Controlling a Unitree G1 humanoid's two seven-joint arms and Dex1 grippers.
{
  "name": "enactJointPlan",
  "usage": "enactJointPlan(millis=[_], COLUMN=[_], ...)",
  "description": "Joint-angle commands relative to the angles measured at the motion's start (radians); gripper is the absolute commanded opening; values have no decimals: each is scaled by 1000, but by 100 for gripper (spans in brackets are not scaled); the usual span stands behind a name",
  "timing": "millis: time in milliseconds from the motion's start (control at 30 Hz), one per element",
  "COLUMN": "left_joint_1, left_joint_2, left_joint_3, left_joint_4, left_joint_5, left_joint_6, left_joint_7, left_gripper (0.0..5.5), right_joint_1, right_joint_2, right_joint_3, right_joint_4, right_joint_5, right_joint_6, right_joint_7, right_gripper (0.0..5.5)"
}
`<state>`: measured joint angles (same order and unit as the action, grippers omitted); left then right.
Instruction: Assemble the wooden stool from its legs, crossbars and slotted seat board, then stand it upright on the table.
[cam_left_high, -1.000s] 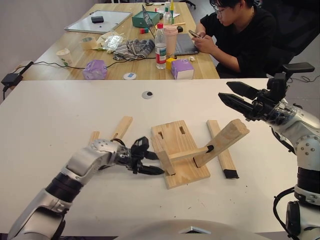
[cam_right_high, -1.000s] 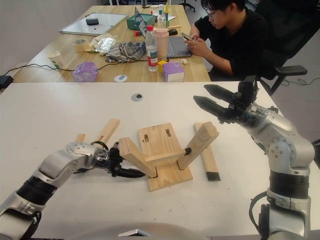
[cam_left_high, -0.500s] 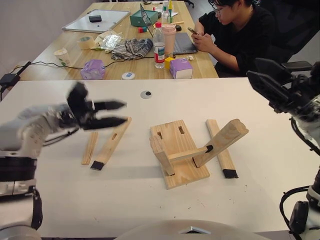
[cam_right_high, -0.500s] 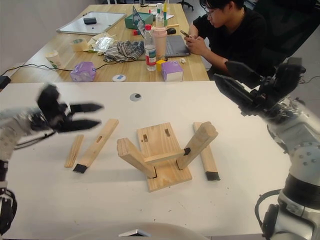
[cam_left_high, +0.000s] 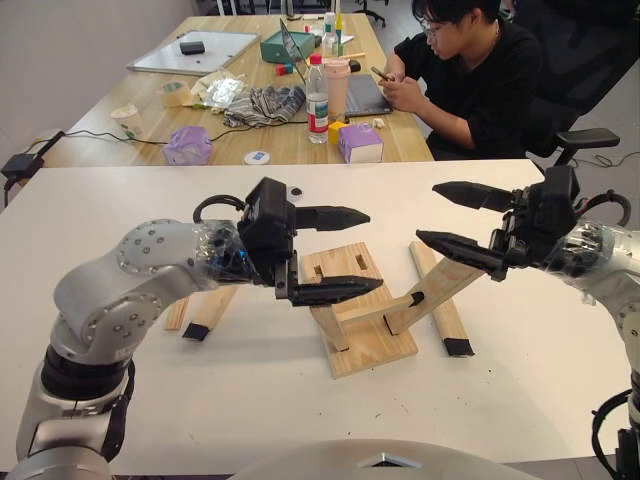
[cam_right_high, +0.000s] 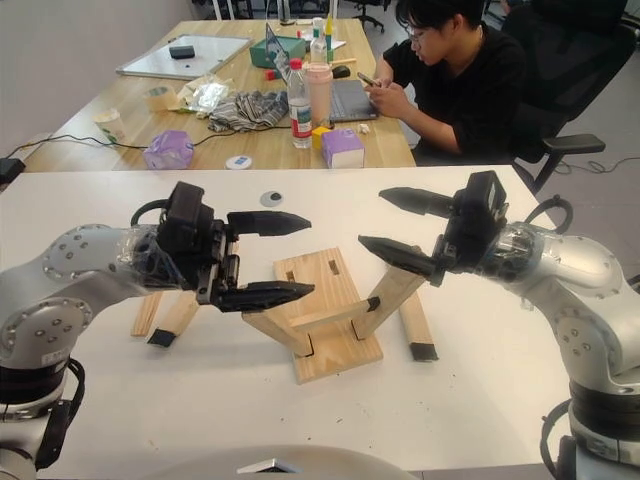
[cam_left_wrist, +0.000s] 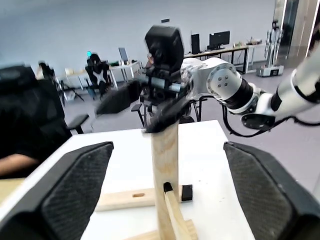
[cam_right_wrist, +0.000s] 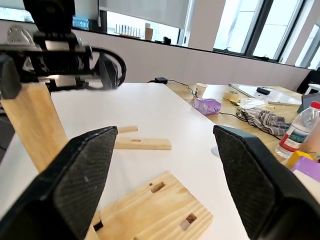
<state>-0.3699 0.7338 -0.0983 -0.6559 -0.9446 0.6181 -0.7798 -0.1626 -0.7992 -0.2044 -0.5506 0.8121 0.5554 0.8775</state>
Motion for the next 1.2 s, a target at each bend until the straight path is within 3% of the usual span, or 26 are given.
enactJointPlan(millis=[33,200,400,600,733,867,1067,1200], left_joint_1=[200,129,-122,-371,-352,-220,-139,-183], left_joint_2=[117,99,74,84,59,-7,-210,-316], left_joint_3=[-264,-181,67,210,194,11,-176,-188], left_joint_4=[84,154,71,265,426,704,1072,1297], left_joint_5=[310,227,-177,-200,-51,311,647,765], left_joint_6=[-11,-51,20,63,32,-182,-565,-743], left_joint_7=[-65,-58,26,70,71,32,-40,-26], left_gripper=[406,406,406,406,406,406,406,406], right_joint_1=[102,71,-59,-110,-91,184,435,471], right_joint_2=[-14,-2,26,3,-18,-177,-296,-310], right_joint_3=[96,63,-96,-175,-208,-91,53,157], right_joint_4=[19,9,37,122,199,185,-9,-43], right_joint_5=[-82,-7,365,455,381,-16,-111,-180], right_joint_6=[25,34,132,155,137,-23,0,8], right_joint_7=[11,-24,-147,-230,-230,1,261,294], right_gripper=[354,354,354,354,354,354,354,354])
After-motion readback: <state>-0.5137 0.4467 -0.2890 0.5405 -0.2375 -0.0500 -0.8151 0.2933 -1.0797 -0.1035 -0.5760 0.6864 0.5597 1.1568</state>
